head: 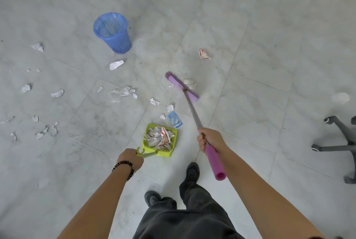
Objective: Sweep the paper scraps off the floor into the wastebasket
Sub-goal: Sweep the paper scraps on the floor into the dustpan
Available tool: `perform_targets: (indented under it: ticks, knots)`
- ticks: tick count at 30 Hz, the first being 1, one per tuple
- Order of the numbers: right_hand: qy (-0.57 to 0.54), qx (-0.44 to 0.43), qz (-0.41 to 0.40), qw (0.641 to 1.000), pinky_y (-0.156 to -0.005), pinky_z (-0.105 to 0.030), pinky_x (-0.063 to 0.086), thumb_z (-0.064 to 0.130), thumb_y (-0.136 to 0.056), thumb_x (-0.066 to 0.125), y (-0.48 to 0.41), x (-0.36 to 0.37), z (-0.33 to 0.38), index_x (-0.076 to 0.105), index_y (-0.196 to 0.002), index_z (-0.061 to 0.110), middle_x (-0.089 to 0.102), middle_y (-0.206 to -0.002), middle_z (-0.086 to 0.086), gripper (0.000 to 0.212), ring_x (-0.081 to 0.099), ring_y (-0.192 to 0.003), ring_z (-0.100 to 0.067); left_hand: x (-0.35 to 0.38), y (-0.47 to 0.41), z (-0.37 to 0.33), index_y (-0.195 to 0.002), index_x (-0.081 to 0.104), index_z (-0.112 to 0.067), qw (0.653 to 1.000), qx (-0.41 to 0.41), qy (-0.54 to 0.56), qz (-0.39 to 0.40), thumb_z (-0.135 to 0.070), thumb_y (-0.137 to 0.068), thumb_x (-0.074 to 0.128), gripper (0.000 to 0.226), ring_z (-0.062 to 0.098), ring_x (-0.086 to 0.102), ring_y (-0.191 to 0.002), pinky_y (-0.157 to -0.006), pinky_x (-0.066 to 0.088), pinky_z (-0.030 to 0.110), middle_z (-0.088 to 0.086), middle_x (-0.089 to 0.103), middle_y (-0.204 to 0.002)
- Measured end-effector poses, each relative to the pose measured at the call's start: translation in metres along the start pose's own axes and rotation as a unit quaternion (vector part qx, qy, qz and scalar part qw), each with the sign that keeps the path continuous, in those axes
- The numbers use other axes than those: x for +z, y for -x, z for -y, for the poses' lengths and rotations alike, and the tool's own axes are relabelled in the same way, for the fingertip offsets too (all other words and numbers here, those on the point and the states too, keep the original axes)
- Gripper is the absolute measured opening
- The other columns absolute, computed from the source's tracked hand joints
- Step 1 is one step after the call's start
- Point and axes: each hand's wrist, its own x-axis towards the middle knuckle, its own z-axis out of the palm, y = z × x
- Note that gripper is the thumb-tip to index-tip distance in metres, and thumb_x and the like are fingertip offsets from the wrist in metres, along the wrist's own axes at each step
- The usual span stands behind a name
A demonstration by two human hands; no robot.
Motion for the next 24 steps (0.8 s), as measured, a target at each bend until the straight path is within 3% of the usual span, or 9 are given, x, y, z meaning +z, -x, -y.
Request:
perform_targets:
  ticks: [5,12,18,21,24]
  knots:
    - [0.164,-0.105,-0.053,0.979,-0.038,-0.022,0.036,0.009,-0.091,0.051,-0.044,0.025,0.06,0.051,-0.092,0.008,0.047,-0.056,-0.006,0.001,0.041,-0.038,-0.013,-0.022,-0.02,0.003,-0.085,0.064,-0.006,1.0,-0.015,-0.008,0.001,-0.006,-0.079,0.051,0.014,0.024,0.052,-0.057,-0.051,0.043,0.022,0.007,0.056,-0.068]
    - [0.259,-0.071,-0.097,0.958,-0.045,-0.026,0.04,0.005,-0.093,0.043,-0.117,0.053,0.113,0.05,-0.102,0.004,0.046,-0.062,-0.008,0.011,0.043,-0.048,-0.016,-0.033,-0.027,0.024,-0.073,0.055,-0.014,0.998,-0.034,-0.041,0.011,-0.006,-0.08,0.052,0.011,0.019,0.048,-0.056,-0.048,0.035,0.021,0.002,0.051,-0.063]
    - [0.31,0.048,-0.095,0.945,-0.044,-0.026,0.043,0.004,-0.092,0.037,-0.103,0.053,0.049,0.051,-0.1,0.001,0.046,-0.06,-0.009,0.016,0.044,-0.043,-0.017,-0.041,-0.036,0.002,-0.08,0.06,-0.014,0.998,-0.029,-0.053,0.004,-0.008,-0.078,0.052,0.01,0.015,0.05,-0.057,-0.047,0.036,0.021,0.0,0.053,-0.066]
    - [0.389,0.035,-0.104,0.915,-0.042,-0.026,0.042,0.005,-0.088,0.039,-0.07,0.047,0.024,0.057,-0.101,0.003,0.048,-0.05,-0.01,0.022,0.041,-0.034,-0.018,-0.043,-0.034,0.001,-0.083,0.059,-0.013,0.998,-0.023,-0.052,0.012,-0.009,-0.08,0.052,0.008,0.018,0.053,-0.064,-0.052,0.04,0.022,0.0,0.054,-0.069]
    - [0.368,0.009,-0.106,0.924,-0.038,-0.022,0.041,0.015,-0.093,0.047,-0.041,0.05,0.015,0.061,-0.1,0.004,0.049,-0.051,-0.007,0.02,0.04,-0.037,-0.015,-0.048,-0.032,-0.003,-0.086,0.059,-0.01,0.999,-0.018,-0.034,0.025,-0.011,-0.081,0.053,0.008,0.022,0.058,-0.072,-0.06,0.048,0.026,0.002,0.057,-0.073]
